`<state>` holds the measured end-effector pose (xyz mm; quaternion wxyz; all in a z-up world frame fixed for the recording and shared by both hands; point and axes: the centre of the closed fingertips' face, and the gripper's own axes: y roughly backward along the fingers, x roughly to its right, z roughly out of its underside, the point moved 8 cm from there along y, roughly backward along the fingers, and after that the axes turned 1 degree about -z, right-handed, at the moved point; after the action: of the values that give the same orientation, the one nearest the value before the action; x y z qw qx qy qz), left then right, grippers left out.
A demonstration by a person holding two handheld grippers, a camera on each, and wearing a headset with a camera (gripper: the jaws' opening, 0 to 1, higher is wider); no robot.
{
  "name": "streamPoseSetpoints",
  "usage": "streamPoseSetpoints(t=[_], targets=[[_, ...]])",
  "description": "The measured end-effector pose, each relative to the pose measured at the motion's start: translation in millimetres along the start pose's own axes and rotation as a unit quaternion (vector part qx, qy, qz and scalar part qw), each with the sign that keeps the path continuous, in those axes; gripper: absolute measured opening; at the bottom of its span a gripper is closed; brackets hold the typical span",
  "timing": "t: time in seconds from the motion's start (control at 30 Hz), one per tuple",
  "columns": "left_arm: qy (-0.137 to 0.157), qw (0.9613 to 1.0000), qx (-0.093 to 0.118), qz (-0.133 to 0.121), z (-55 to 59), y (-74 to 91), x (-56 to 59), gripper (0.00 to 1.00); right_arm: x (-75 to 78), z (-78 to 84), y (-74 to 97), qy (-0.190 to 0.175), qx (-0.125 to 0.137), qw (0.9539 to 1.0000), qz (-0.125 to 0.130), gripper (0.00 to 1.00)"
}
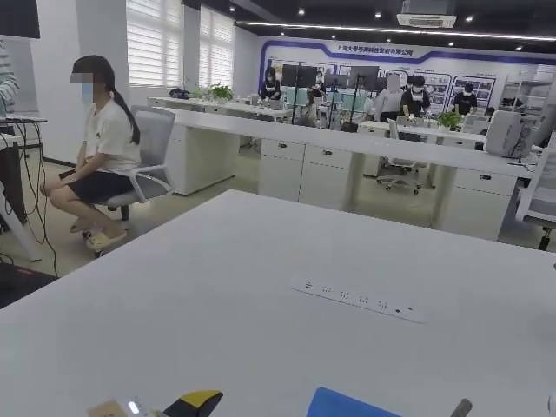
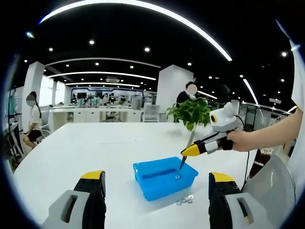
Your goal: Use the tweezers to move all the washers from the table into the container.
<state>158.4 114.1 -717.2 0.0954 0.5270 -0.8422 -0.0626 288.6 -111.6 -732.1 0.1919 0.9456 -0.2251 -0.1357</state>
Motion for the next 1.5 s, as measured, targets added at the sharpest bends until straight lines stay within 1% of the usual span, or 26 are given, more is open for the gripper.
streamPoseSetpoints(t=[0.1, 0.17, 0.27, 0.33, 0.37, 0.47, 0.6, 0.73, 0.87, 1.0, 1.1, 1.23, 1.4, 1.5], targets=[[-0.005, 0.9999, 0.0, -0.008, -0.3, 0.8, -1.5, 0.91, -8.7, -2.6, 4.1, -0.004, 0.01, 0.9999, -0.012, 0.04], [-0.003, 1.0, -0.004, -0.008, 0.6, 0.4, -1.7, 0.91, -15.0, -3.1, 6.4, -0.006, 0.015, 0.9997, -0.02, 0.04], [-0.005, 0.9999, -0.008, -0.008, 1.3, 0.2, -1.7, 0.91, -24.0, -2.2, 9.0, -0.005, 0.016, 0.9995, -0.028, 0.04], [-0.006, 0.9999, -0.01, -0.008, 1.7, 0.0, -1.7, 0.91, -30.3, -0.3, 10.0, -0.005, 0.015, 0.9992, -0.038, 0.04], [-0.005, 0.9999, -0.011, -0.007, 1.9, -0.1, -1.7, 0.91, -34.5, 1.8, 10.6, -0.006, 0.012, 0.9989, -0.045, 0.04], [-0.004, 0.9999, -0.012, -0.008, 2.1, -0.2, -1.8, 0.91, -40.6, 8.3, 10.5, -0.004, 0.003, 0.9985, -0.054, 0.04], [-0.001, 0.9999, -0.012, -0.008, 2.4, -0.2, -2.4, 0.91, -46.8, 22.3, 8.9, -0.016, -0.007, 0.9979, -0.063, 0.04], [-0.002, 0.9998, -0.015, -0.009, 3.1, -0.3, -2.8, 0.9, -47.4, 37.2, 4.6, -0.029, -0.026, 0.9968, -0.069, 0.04], [-0.007, 0.9999, -0.008, -0.006, 0.8, 0.8, -1.4, 0.89, -41.9, 49.9, -0.9, -0.029, -0.053, 0.9959, -0.067, 0.04], [-0.008, 0.9998, -0.015, -0.006, 2.7, 0.1, -1.9, 0.88, -39.7, 54.3, -4.0, -0.034, -0.061, 0.9952, -0.069, 0.04], [-0.01, 0.9998, -0.013, -0.007, 2.2, 0.3, -2.0, 0.88, -38.2, 58.5, -7.3, -0.032, -0.068, 0.9947, -0.07, 0.04], [-0.009, 0.9998, -0.015, -0.007, 2.9, 0.7, -2.1, 0.87, -37.5, 62.3, -10.4, -0.029, -0.078, 0.9939, -0.072, 0.04], [-0.012, 0.9997, -0.019, -0.006, 3.8, 0.4, -1.8, 0.87, -40.3, 63.3, -10.8, -0.027, -0.081, 0.9932, -0.079, 0.04], [-0.013, 0.9997, -0.021, -0.006, 3.7, 0.0, -1.6, 0.87, -40.7, 63.1, -10.5, -0.019, -0.082, 0.9932, -0.08, 0.04]])
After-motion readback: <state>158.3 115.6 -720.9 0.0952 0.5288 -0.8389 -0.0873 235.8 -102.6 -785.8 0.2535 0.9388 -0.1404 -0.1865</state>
